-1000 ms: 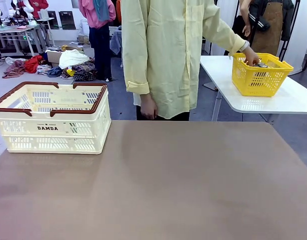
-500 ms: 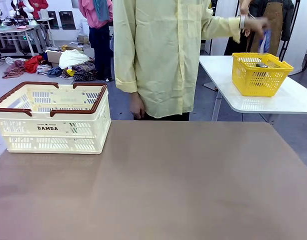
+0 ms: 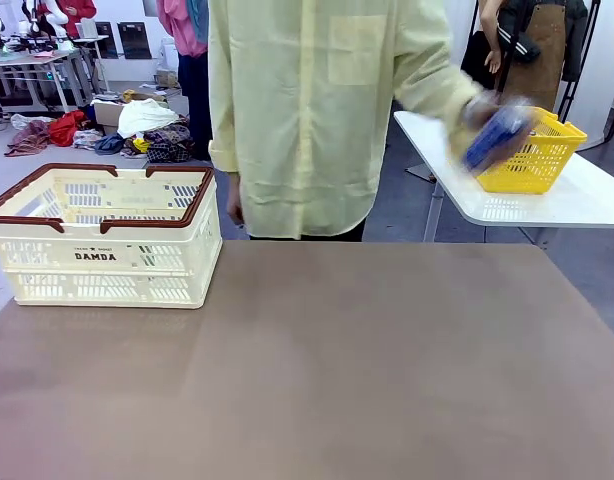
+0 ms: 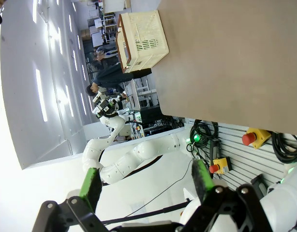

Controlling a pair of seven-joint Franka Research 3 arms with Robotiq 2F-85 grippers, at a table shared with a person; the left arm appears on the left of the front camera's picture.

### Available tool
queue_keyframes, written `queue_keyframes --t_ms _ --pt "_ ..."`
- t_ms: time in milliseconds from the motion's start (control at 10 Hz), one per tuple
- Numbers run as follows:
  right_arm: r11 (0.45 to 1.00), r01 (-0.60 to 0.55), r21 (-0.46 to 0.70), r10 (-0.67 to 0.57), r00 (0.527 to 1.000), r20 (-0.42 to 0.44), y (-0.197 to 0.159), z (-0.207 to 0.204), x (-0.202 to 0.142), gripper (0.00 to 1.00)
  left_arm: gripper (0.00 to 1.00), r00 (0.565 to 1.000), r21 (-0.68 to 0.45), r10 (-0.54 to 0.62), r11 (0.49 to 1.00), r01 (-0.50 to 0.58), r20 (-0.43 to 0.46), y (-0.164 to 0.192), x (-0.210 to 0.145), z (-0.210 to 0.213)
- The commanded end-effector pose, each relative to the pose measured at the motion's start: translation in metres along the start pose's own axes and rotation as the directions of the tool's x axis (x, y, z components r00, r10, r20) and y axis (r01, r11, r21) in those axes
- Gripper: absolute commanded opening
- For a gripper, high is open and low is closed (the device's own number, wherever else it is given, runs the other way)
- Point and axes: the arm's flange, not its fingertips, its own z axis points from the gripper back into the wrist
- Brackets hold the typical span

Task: Place the drinks into the Shopping basket.
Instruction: Pick up one drink and place it into the Shopping basket.

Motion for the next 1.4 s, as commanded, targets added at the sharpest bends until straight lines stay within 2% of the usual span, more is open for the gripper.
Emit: queue_keyframes --t_ms 0,1300 --pt "1.0 -0.006 0.014 0.006 1.0 0.003 0.0034 0.0013 -0.0004 1.0 1.0 1.0 -0.008 -0.011 1.0 0.011 0.012 -0.0012 -0.0023 -0.0025" --pt "1.0 -0.006 0.014 0.006 1.0 0.003 0.0034 0.0013 -0.0004 1.0 1.0 1.0 -0.008 -0.011 1.0 0.011 0.012 -0.0012 -0.0023 -0.0025"
